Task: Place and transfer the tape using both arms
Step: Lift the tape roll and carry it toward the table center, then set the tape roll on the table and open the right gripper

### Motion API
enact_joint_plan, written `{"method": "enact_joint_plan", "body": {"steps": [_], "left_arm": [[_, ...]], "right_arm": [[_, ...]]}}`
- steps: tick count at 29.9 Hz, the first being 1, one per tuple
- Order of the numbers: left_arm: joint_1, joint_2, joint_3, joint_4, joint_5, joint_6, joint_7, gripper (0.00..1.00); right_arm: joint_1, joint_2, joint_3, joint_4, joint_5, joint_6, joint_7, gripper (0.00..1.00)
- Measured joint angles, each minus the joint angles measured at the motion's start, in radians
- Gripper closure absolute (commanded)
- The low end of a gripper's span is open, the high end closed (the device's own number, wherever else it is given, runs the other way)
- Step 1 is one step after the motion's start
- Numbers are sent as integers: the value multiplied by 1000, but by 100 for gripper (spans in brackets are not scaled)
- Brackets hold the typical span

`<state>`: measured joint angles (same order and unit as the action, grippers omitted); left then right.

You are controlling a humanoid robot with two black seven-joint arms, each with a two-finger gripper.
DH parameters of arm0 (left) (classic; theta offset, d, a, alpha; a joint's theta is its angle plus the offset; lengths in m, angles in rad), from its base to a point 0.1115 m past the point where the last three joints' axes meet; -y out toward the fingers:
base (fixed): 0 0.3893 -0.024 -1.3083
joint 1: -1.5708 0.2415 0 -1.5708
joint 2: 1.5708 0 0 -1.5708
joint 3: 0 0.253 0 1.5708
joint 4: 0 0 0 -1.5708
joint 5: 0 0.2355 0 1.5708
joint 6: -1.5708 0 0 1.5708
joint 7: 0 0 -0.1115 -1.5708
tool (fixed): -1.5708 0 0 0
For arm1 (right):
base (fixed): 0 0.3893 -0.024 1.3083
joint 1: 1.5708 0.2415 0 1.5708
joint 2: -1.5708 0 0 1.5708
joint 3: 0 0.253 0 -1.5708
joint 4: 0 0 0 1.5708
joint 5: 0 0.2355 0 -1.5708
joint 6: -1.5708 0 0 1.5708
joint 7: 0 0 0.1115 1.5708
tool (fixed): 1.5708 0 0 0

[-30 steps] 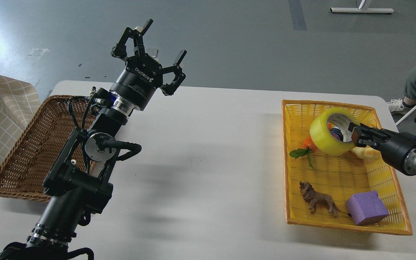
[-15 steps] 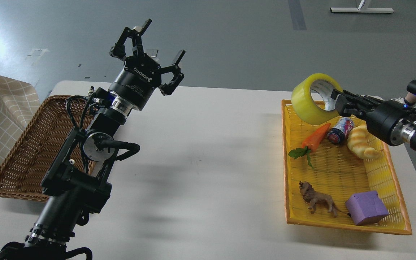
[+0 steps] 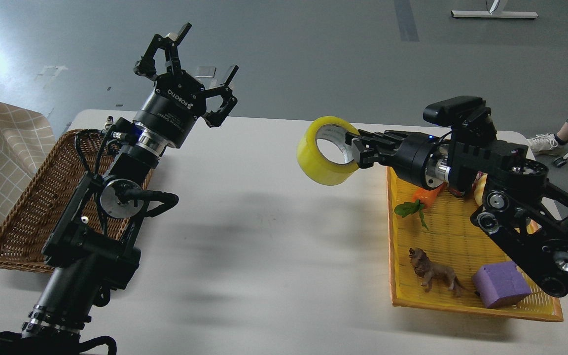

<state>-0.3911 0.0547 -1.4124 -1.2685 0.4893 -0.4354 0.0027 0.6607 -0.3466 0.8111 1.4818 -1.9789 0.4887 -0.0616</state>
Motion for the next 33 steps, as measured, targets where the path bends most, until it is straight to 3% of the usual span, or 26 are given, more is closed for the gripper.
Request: {"method": "enact_joint_plan", "body": {"steps": [5, 11, 16, 33], "left_arm": [[4, 5, -12, -2, 0, 0, 0, 2], [14, 6, -23, -4, 0, 0, 1, 2], [20, 8, -34, -9, 0, 0, 1, 2], [44, 20, -51, -8, 0, -2, 1, 2]], "right_arm": [[32, 64, -92, -40, -13, 0, -5, 95], [22, 180, -110, -140, -54, 0, -55, 95], [13, 247, -114, -222, -98, 0, -64, 95], [-26, 298, -144, -264, -112, 0, -79, 95]]}}
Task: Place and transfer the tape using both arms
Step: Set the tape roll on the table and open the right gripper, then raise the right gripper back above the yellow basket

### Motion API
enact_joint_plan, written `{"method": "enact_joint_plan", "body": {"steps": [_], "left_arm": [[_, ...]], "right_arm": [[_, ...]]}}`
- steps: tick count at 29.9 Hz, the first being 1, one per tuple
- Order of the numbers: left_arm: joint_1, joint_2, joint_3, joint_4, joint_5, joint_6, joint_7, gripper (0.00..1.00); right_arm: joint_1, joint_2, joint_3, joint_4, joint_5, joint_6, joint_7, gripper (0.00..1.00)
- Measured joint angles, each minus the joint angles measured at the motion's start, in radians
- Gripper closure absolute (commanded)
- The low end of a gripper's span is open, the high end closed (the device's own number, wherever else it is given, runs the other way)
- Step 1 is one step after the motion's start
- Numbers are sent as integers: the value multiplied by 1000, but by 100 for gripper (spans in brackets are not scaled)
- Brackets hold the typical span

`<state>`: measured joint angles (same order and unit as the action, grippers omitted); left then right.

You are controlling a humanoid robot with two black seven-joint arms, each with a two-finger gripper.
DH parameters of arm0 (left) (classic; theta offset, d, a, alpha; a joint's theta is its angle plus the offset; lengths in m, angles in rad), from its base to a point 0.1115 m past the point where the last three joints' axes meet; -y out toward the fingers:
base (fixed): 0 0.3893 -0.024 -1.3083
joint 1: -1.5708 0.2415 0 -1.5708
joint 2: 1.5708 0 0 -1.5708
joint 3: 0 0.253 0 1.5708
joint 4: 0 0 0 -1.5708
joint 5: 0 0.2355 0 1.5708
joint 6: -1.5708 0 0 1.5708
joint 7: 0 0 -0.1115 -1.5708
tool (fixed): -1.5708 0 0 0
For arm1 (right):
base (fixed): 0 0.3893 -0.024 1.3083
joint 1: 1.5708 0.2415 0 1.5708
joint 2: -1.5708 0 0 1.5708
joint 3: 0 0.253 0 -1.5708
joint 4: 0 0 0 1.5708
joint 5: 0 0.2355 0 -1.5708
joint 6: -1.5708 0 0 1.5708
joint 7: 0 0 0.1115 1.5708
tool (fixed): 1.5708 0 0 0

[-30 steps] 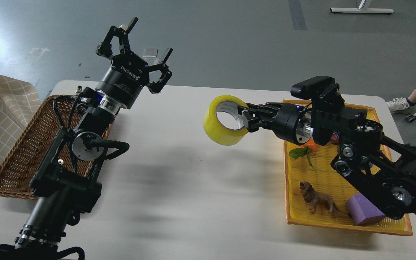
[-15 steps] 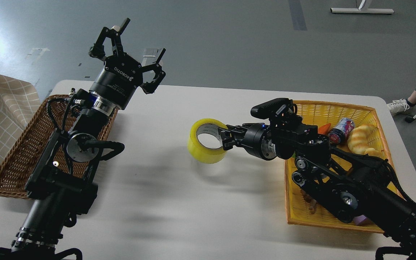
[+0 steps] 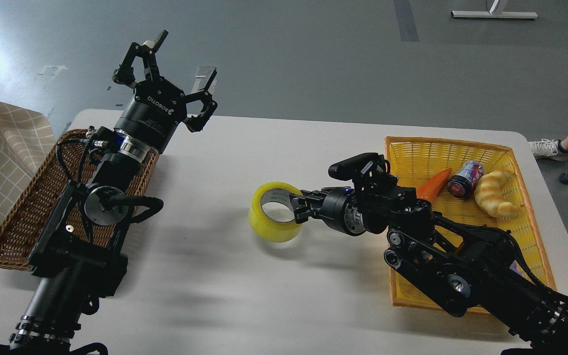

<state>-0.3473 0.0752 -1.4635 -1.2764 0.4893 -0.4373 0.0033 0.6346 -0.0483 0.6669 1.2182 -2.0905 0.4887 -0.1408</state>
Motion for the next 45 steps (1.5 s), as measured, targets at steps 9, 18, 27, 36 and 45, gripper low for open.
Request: {"method": "enact_joint_plan", "body": {"steps": [9, 18, 27, 36, 45], "left_arm": [[2, 0, 0, 0, 0, 0, 0, 2], [4, -6, -1, 0, 0, -50, -2, 2], [6, -3, 0, -1, 0, -51, -2, 2], [11, -4, 2, -1, 0, -51, -2, 2], [11, -3, 2, -2, 0, -51, -2, 2]], "right_arm": [[-18, 0, 0, 0, 0, 0, -16, 78], [-18, 1, 2, 0, 3, 0, -16, 37], [-14, 2, 21, -5, 6, 0, -15, 5], [6, -7, 113, 19, 13, 0, -15, 4], [-8, -72, 312, 92, 21, 0, -4, 0]]}}
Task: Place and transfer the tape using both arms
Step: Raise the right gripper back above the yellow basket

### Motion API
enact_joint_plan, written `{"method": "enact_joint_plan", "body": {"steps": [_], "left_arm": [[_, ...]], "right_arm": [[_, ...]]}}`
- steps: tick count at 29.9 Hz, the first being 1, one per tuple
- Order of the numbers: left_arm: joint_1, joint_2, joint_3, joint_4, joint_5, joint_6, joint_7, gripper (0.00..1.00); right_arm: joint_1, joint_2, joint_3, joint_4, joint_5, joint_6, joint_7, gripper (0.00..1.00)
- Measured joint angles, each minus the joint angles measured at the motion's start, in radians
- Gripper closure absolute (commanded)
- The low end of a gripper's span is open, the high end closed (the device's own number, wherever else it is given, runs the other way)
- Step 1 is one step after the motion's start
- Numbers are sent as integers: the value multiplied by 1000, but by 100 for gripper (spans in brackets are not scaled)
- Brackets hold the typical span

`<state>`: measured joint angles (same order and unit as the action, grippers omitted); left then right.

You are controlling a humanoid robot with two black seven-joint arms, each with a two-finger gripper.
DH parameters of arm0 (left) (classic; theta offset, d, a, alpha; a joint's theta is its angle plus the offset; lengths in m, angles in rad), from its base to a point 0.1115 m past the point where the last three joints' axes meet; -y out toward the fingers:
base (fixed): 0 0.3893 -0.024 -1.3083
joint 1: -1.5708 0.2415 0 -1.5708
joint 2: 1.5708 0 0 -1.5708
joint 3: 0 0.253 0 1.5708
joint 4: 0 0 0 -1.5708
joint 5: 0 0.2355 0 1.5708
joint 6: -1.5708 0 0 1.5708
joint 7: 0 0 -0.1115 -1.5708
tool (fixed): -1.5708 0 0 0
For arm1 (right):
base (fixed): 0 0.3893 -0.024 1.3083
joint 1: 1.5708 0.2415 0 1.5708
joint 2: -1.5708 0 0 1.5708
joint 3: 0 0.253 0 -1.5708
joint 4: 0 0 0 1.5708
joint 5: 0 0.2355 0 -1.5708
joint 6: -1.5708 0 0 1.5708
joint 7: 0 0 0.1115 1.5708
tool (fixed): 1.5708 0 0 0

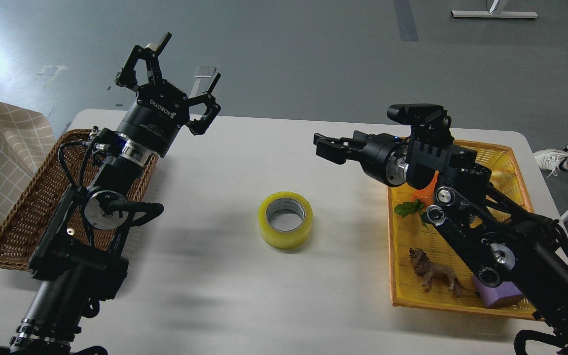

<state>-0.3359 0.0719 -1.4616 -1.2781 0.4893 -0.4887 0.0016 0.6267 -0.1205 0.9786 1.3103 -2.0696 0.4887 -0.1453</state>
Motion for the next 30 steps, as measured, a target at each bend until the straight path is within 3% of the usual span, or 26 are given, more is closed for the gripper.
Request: {"method": "enact_joint_plan", "body": {"steps": [4, 10, 18, 24, 30], "left_arm": [[0, -6, 5, 0, 1, 0, 0, 2], [-8, -18, 16, -3, 8, 0, 3, 2], [-18, -21, 42, -27, 67, 0, 4, 2], [-33, -20, 60, -41, 98, 0, 4, 2], [-53, -21, 63, -62, 101, 8, 10, 2]], "right_arm": [[-3, -14, 82, 52, 46, 0, 2, 0], [-33, -20, 200, 97, 342, 0, 2, 0], [-136, -14, 361, 162, 556, 0, 4, 0], [-167, 81, 478, 191, 883, 0, 15, 0], [-179, 119, 604, 199, 952, 0, 16, 0]]}}
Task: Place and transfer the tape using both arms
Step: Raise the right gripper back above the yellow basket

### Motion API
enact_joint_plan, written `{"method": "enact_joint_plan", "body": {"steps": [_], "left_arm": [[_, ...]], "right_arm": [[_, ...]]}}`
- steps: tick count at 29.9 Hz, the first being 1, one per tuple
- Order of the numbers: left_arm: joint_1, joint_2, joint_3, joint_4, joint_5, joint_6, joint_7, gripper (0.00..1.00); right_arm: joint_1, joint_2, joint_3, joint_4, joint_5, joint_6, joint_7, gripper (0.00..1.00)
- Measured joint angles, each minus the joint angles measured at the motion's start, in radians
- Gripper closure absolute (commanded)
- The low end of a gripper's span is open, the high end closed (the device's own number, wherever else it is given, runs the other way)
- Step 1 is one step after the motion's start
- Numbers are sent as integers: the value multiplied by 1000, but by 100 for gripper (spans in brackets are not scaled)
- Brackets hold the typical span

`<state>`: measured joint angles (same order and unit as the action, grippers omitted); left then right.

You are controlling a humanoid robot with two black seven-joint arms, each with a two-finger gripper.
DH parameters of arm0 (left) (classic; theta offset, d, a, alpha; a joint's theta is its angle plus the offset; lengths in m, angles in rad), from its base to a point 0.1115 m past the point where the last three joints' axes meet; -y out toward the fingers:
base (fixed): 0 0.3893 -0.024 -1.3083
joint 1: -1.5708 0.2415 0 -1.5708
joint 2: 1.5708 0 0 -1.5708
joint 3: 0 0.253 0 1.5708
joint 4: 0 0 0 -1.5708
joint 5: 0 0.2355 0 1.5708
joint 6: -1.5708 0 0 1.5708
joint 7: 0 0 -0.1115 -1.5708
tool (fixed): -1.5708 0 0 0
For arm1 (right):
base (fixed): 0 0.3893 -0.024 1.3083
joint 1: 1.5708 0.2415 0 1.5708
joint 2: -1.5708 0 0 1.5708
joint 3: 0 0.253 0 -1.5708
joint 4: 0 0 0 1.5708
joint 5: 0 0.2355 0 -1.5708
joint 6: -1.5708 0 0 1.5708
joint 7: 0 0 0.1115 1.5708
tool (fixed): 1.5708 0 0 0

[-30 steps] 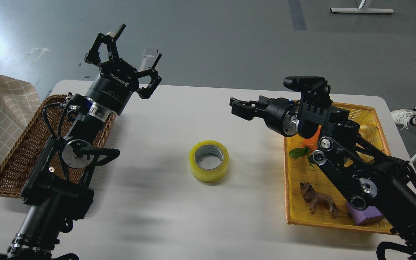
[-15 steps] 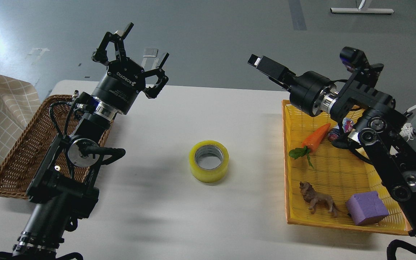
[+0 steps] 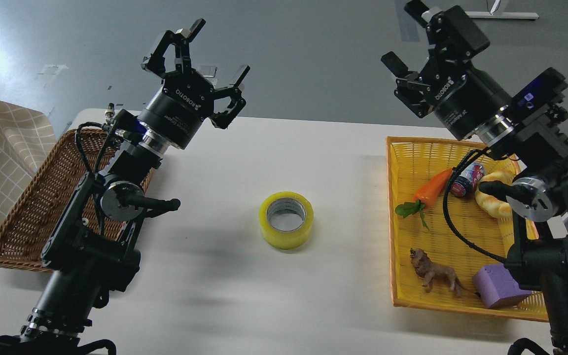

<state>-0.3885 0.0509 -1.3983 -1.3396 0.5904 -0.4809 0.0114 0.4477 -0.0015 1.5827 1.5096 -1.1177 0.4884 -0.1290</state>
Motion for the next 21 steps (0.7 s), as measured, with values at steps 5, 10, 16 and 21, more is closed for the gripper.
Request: {"method": "enact_joint_plan", "body": {"steps": [5, 10, 16, 21], "left_arm": [[-7, 0, 5, -8, 0, 2, -2, 2], [-6, -1, 5, -16, 0, 2, -5, 2], [4, -2, 3, -41, -3, -7, 3, 2], [4, 3, 1, -66, -10, -5, 7, 2]], "right_arm": [[-7, 1, 83, 9, 4, 0, 4, 0], [-33, 2, 85, 50, 54, 0, 38, 0], [-36, 2, 79, 59, 82, 0, 43, 0], [-33, 2, 70, 55, 84, 1, 43, 0]]}}
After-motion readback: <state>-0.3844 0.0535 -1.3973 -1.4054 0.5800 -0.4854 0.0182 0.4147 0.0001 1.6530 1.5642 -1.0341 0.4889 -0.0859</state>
